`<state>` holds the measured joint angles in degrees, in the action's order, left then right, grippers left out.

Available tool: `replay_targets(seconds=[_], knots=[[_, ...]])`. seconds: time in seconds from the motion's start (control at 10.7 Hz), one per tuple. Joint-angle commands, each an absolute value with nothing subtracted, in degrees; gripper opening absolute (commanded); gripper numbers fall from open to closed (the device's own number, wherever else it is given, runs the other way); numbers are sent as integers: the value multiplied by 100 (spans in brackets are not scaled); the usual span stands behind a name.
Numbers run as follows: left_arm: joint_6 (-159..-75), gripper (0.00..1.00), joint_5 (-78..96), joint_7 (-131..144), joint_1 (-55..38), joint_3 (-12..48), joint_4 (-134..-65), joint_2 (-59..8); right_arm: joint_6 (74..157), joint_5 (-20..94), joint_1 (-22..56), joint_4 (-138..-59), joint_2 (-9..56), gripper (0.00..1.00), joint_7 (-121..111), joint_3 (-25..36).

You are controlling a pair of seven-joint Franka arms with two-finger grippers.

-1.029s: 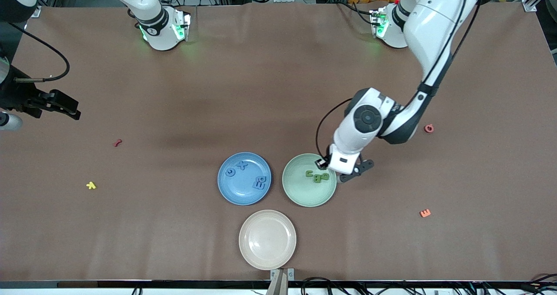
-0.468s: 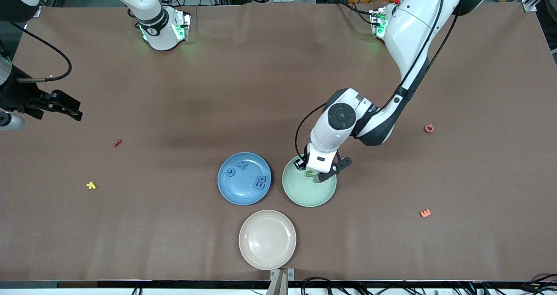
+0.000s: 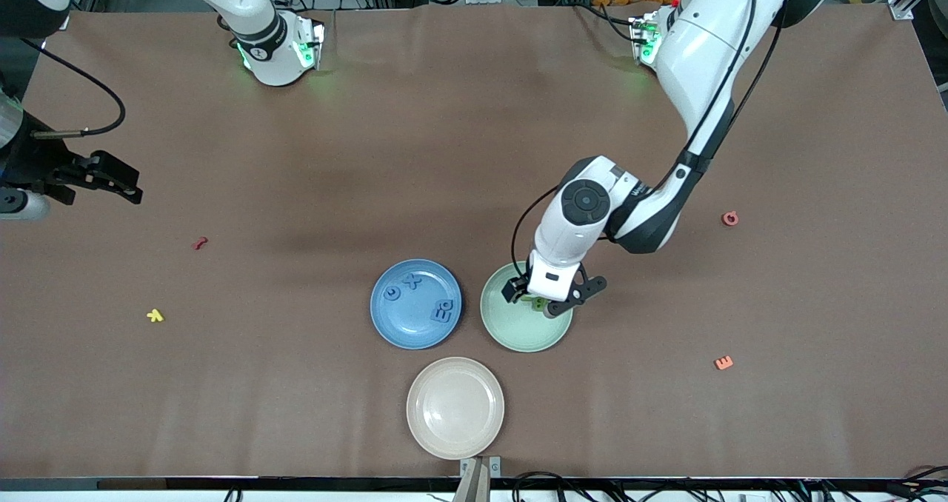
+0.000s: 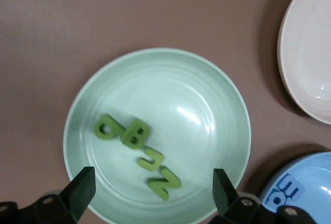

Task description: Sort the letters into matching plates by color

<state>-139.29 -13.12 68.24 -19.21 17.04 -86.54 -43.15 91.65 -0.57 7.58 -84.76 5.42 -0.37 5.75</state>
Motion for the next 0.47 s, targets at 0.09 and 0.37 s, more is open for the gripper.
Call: replay_targets(seconds=[0.09,0.37], knots=[[-13248,100,-1433,5340,-1093,1740,-8622,-4105,9185,-70,650,-8499,545,100,-738,501],[-12464,100,-1389,4561,-616,1740,-9006,-3720,9185,-62,650,-8499,545,100,-730,501]])
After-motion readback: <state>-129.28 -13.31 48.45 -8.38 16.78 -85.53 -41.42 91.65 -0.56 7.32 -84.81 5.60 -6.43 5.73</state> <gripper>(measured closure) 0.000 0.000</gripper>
